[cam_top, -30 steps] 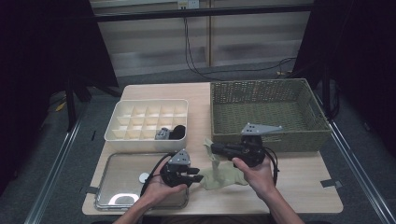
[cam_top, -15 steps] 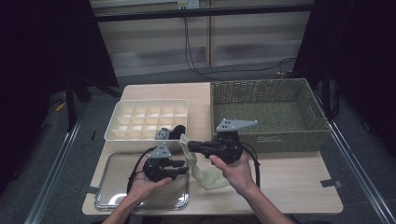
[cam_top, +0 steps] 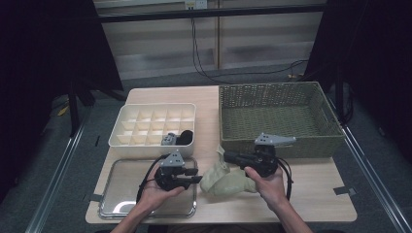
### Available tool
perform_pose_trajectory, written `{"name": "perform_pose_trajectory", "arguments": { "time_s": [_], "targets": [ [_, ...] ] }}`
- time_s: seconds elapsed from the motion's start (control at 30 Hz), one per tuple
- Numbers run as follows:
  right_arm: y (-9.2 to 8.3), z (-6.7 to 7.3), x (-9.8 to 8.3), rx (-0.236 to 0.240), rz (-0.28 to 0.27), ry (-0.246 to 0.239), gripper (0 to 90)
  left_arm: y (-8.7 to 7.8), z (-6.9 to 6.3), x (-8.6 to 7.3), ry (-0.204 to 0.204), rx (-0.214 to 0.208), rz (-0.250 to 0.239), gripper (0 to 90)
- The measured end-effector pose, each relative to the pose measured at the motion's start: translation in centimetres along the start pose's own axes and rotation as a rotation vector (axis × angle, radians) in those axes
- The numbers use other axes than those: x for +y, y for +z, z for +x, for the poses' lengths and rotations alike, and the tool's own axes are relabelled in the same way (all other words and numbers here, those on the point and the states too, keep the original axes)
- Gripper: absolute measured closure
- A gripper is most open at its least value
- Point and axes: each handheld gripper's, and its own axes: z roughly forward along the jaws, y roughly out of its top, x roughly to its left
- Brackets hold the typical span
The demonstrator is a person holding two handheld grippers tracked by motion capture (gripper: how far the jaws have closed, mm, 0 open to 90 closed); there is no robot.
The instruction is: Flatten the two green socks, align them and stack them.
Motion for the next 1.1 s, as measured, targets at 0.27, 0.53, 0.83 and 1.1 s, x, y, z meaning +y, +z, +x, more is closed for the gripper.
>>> {"name": "perform_pose_trajectory", "arguments": {
  "time_s": [0.27,0.53,0.83,1.1],
  "targets": [
    [-1.4,-1.9,-1.7,-0.046,0.010,0.041,88.4,2.2,-1.4,1.0,0.030,-0.063,0.023,65.8],
    [-1.9,-3.0,-3.0,-0.071,0.048,0.057,88.3,4.8,-2.3,1.1,0.063,-0.098,0.091,66.1],
    [-3.3,-4.2,-5.2,-0.110,0.099,0.066,87.8,6.1,-2.4,0.8,0.116,-0.087,0.167,68.1],
    [-5.4,-5.4,-7.0,-0.174,0.131,0.090,86.4,6.2,-2.4,0.7,0.102,-0.089,0.151,68.0]
  ]
}}
